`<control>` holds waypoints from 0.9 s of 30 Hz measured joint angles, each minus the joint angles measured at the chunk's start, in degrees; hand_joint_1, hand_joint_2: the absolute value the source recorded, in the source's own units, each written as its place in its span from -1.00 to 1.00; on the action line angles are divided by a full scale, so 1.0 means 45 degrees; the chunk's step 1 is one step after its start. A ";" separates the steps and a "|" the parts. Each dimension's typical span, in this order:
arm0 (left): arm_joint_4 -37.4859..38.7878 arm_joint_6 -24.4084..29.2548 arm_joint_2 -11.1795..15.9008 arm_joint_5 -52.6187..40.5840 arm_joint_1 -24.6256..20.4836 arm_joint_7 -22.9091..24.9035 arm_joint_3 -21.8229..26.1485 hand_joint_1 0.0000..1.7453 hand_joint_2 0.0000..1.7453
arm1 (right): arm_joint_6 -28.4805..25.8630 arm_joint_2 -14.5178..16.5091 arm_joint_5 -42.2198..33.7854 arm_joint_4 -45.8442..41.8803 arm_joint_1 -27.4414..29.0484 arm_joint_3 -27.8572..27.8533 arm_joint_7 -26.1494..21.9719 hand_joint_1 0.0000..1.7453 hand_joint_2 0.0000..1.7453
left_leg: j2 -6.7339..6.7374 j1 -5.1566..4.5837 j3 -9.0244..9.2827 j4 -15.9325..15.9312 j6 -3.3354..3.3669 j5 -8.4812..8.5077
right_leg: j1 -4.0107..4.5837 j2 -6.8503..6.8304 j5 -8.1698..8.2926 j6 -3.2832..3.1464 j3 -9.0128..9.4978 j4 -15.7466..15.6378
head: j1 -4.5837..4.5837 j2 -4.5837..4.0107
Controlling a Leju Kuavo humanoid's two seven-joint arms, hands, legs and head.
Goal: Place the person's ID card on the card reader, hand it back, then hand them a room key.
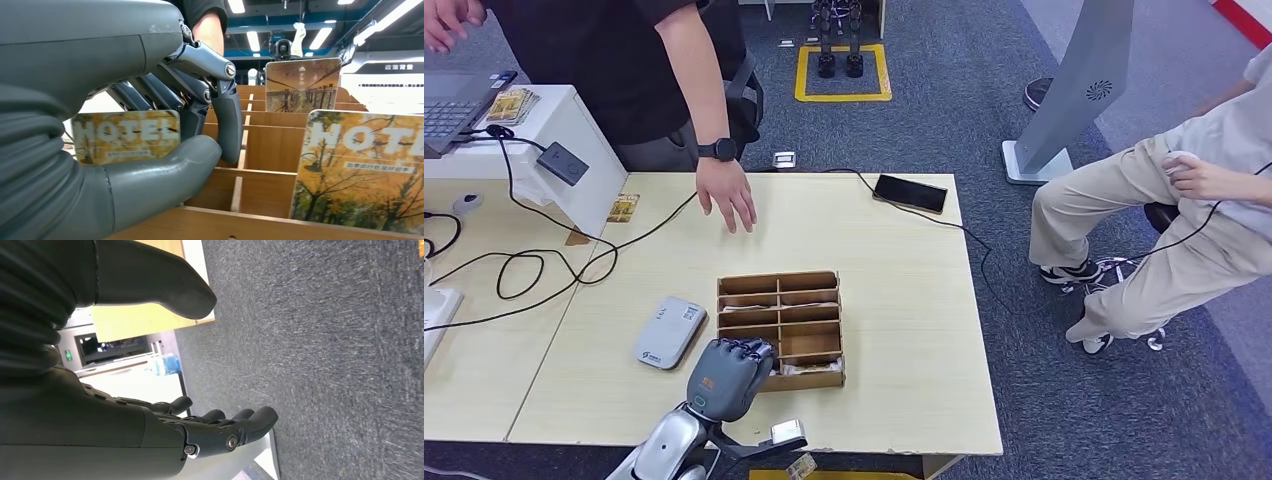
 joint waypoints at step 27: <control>0.0738 0.0711 -0.0644 0.0842 0.0070 -0.1555 0.0674 1.00 1.00 | -0.0100 0.0000 0.0000 0.0161 0.0008 0.0004 -0.0226 -1.00 1.00 | -0.0003 -0.0001 0.0042 -0.0001 -0.0004 0.0012 | -0.0001 -0.0003 0.0011 0.0006 0.0048 0.0000 | -0.0002 0.0000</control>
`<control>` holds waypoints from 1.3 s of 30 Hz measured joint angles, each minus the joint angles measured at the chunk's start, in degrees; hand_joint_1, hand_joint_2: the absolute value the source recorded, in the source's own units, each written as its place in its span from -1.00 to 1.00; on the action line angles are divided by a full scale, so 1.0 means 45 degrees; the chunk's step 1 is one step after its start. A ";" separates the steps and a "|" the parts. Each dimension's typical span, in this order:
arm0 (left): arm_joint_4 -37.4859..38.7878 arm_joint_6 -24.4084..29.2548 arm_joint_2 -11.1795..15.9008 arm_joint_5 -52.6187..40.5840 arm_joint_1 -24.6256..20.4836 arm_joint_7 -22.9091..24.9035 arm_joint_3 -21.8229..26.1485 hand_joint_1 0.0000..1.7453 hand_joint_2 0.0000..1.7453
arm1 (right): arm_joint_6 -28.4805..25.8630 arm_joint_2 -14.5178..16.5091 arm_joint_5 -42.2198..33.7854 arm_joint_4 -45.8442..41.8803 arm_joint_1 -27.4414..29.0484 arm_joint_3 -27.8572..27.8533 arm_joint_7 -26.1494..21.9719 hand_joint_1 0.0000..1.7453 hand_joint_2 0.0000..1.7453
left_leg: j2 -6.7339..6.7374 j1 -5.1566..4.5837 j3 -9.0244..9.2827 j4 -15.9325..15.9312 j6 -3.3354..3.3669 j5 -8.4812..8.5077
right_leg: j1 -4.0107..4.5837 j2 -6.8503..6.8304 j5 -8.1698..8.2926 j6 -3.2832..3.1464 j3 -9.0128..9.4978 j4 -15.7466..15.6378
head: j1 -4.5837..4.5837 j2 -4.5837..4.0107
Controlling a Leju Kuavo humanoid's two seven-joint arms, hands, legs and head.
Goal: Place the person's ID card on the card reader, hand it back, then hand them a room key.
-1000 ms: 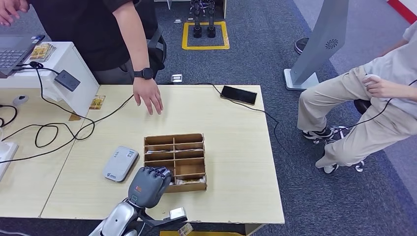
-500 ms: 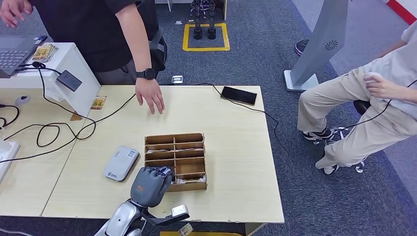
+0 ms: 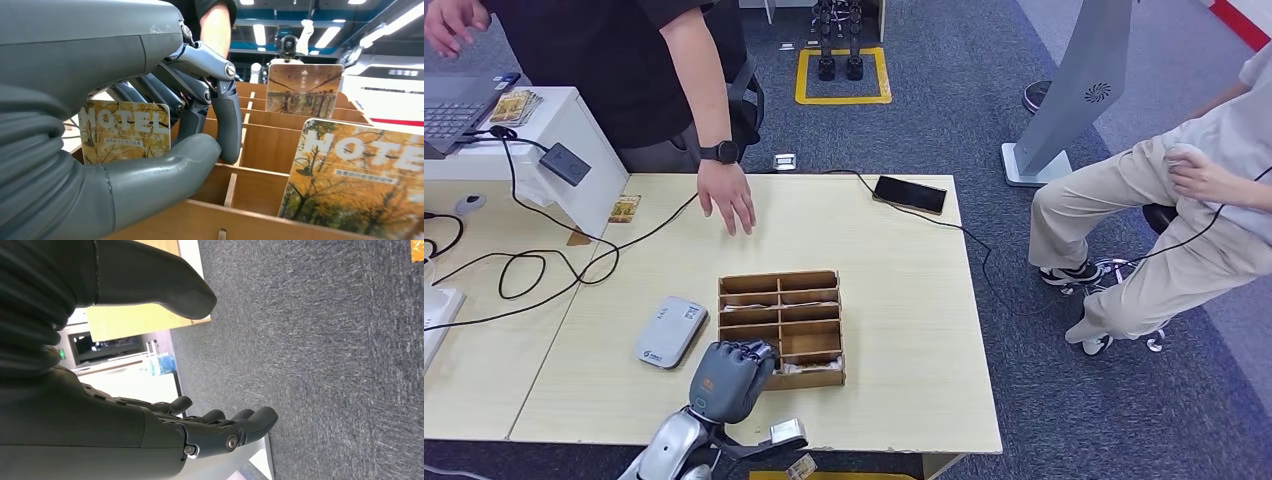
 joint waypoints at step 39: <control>-0.1448 0.0012 -0.2792 0.5293 0.1264 -0.5140 0.3393 1.00 1.00 | 0.0192 0.0147 0.0000 -0.0104 0.0166 0.0062 0.0089 -1.00 1.00 | 0.0001 -0.0002 -0.0039 0.0003 0.0007 -0.0007 | -0.0001 0.0000 -0.0003 0.0002 -0.0045 -0.0003 | 0.0002 0.0000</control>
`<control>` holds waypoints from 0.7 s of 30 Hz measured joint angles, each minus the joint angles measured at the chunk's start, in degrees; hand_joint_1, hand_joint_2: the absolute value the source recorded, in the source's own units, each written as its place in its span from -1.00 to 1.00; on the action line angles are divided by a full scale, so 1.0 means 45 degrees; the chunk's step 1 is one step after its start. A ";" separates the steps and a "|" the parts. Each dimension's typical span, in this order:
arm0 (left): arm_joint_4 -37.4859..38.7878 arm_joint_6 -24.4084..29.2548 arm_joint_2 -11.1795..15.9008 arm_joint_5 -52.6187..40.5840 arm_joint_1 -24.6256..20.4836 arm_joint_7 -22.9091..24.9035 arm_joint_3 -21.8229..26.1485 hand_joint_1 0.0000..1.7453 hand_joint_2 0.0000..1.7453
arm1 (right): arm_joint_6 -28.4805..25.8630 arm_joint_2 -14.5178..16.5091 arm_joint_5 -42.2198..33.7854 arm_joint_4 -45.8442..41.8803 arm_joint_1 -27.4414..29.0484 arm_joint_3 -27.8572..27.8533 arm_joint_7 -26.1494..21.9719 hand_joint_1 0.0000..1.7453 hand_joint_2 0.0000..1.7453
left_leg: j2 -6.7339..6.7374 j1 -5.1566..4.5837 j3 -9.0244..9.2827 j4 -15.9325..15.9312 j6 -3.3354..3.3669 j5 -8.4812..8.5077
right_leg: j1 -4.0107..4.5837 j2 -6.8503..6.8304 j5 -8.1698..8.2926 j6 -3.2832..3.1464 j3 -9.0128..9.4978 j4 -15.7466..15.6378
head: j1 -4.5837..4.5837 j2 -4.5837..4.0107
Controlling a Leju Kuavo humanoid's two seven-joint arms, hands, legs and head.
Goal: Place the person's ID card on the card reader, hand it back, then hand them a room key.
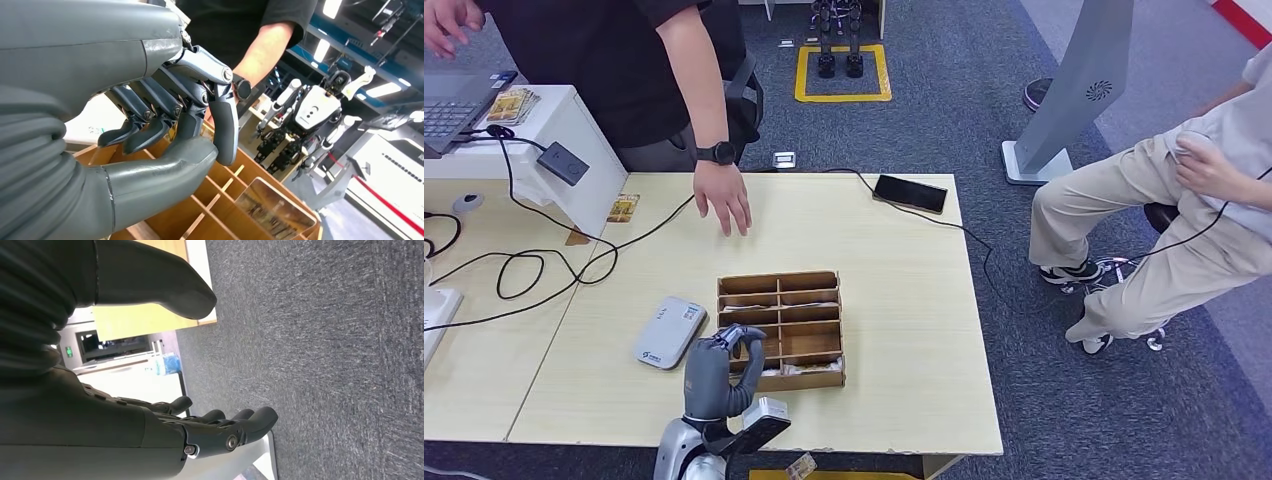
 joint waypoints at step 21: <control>-0.0655 -0.0033 -0.0092 0.2032 0.0150 -0.0005 0.0083 -1.00 -1.00 | 0.0051 0.0221 0.0000 -0.0212 0.0060 0.0410 0.0120 -1.00 1.00 | 0.0001 0.0000 -0.0004 0.0000 0.0000 0.0000 | 0.0000 0.0000 0.0000 0.0000 -0.0006 0.0000 | -0.0001 0.0000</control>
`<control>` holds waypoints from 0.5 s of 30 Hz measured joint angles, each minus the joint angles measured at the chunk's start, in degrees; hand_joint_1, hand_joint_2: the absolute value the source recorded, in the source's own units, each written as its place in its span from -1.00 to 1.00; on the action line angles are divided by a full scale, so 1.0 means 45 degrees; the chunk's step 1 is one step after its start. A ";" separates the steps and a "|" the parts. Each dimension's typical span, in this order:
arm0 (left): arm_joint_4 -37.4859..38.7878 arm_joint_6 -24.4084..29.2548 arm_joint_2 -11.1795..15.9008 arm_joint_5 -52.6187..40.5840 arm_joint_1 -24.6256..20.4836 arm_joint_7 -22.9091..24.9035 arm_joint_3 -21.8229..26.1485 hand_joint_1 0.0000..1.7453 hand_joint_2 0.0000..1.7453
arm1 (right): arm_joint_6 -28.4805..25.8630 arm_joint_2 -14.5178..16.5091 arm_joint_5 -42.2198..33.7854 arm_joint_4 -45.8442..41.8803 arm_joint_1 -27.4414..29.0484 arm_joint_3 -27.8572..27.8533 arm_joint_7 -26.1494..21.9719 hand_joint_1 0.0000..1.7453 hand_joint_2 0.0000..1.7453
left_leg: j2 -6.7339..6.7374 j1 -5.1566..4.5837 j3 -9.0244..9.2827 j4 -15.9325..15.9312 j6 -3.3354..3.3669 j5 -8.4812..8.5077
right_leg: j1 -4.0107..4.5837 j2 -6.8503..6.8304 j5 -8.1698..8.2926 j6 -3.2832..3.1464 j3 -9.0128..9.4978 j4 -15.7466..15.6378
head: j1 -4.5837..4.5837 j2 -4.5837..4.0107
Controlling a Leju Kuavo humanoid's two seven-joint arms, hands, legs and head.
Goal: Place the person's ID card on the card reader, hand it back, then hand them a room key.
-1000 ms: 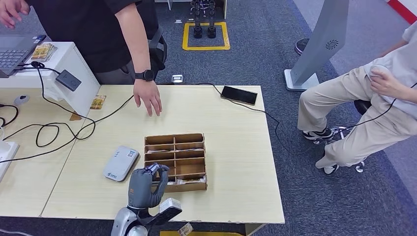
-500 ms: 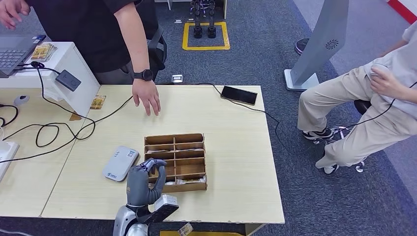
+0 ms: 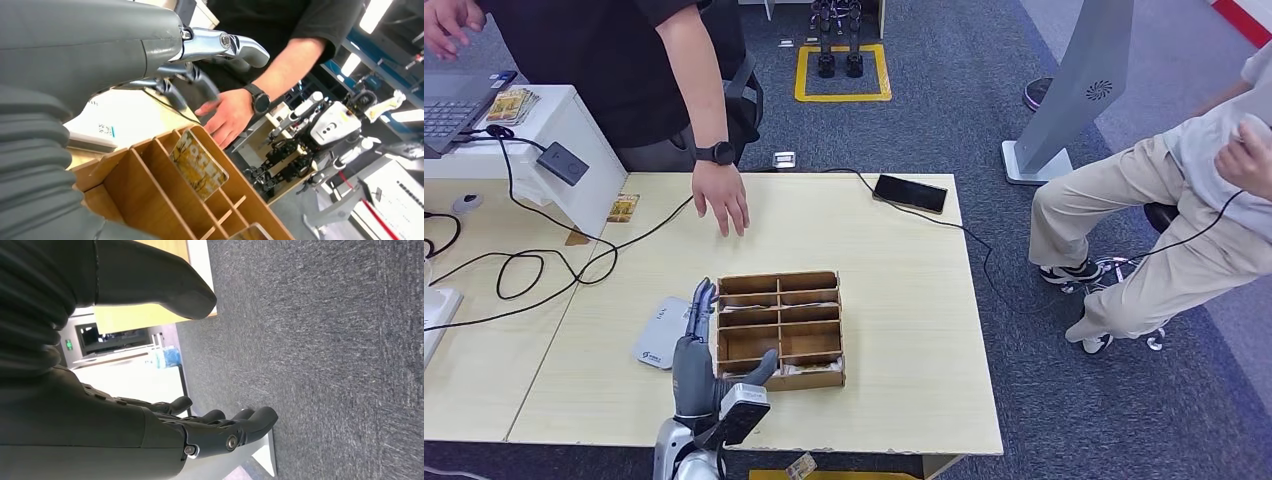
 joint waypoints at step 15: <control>-0.0755 -0.0293 0.0072 0.1058 0.0230 -0.0190 -0.0016 -1.00 0.50 | 0.0115 0.0108 0.0000 -0.0137 0.0019 0.0052 -0.0001 -1.00 1.00 | 0.0002 0.0000 -0.0001 0.0000 0.0000 0.0000 | 0.0000 0.0002 0.0000 0.0000 -0.0002 0.0000 | 0.0002 0.0000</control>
